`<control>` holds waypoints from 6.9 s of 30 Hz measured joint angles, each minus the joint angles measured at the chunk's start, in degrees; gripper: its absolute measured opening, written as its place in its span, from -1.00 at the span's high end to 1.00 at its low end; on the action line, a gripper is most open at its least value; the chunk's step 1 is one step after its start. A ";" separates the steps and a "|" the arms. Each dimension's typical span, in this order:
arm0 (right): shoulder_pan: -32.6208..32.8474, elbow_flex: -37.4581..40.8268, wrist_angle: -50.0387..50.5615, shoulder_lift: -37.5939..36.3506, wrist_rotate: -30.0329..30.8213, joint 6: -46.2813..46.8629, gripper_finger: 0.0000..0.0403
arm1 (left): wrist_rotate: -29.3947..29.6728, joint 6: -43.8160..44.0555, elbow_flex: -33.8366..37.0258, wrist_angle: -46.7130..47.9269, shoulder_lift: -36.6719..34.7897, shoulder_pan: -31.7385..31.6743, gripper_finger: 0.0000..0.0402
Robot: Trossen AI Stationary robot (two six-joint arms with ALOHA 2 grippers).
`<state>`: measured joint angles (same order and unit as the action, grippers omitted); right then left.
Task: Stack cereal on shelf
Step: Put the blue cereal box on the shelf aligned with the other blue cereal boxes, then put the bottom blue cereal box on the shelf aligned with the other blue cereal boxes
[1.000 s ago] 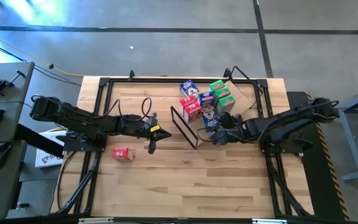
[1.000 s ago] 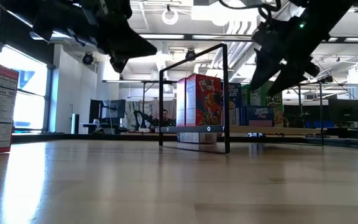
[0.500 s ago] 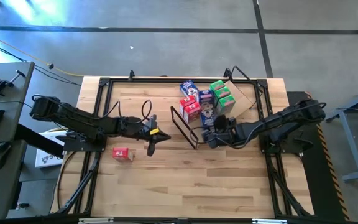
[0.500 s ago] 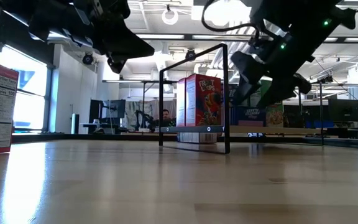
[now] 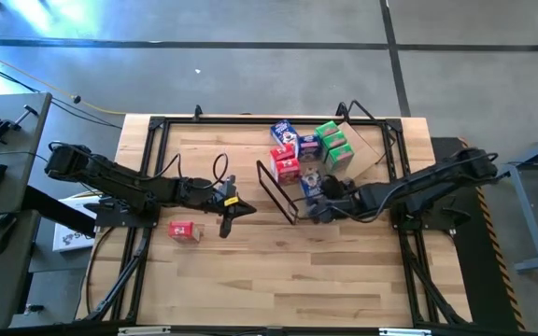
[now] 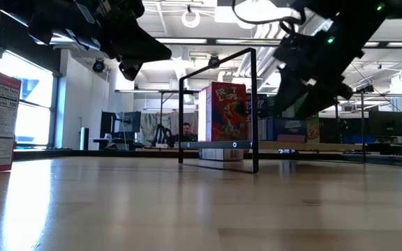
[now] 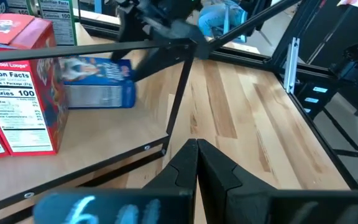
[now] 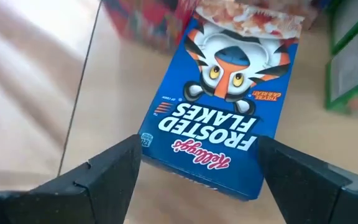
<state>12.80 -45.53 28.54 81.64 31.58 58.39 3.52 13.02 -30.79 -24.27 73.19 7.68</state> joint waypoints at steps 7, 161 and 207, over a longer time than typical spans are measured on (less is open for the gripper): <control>2.78 0.38 9.88 -10.33 -8.79 0.51 -0.57 | 0.03 0.28 0.00 -0.17 0.00 0.00 1.00; 26.66 -13.37 -4.26 21.01 -7.98 12.07 0.94 | 2.67 34.24 -31.12 -4.74 46.39 14.71 1.00; 27.67 -14.94 -6.11 15.28 11.65 -3.73 0.94 | 10.27 16.21 -31.26 0.86 38.10 15.11 1.00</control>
<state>40.47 -60.47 22.42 96.92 43.23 54.66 13.78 29.23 -62.04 -23.41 111.28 22.80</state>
